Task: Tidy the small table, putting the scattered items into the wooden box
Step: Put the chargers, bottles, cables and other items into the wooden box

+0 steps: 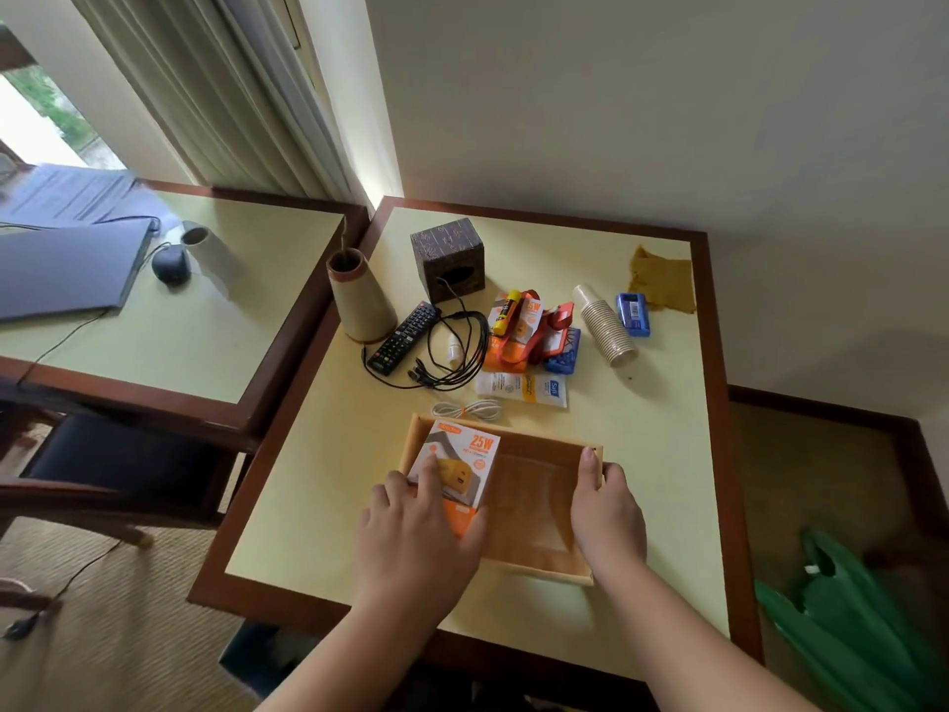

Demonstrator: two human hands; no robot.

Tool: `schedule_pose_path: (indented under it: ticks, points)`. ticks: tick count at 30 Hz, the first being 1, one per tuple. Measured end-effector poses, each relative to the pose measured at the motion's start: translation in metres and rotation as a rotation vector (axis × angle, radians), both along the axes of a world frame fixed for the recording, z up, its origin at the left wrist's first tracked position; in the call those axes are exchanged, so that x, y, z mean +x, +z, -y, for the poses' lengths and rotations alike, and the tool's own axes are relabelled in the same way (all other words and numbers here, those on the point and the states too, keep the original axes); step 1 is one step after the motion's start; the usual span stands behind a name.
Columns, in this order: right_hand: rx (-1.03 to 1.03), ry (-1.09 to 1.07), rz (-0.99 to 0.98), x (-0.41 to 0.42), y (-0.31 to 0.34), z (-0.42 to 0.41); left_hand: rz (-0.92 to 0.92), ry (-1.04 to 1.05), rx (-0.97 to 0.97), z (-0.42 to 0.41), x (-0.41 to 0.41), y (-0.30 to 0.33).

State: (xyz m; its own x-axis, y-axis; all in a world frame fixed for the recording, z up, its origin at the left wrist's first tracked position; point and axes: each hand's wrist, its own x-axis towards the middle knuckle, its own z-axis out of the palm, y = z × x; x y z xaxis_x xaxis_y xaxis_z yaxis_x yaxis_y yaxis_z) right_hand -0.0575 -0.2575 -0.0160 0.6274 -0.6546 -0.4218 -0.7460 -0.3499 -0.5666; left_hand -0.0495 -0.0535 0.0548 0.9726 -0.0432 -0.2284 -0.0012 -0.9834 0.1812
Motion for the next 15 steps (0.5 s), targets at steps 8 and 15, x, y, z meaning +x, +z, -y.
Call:
schedule_pose_path:
  ticks: [8, 15]
  points:
    - [0.017, 0.020, 0.029, -0.001, -0.001, 0.002, 0.065, -0.006, -0.052, -0.012, -0.012, 0.014]
    - [-0.007, 0.002, 0.005, 0.001, -0.002, 0.000, 0.027, -0.031, -0.007, -0.006, -0.005, 0.000]
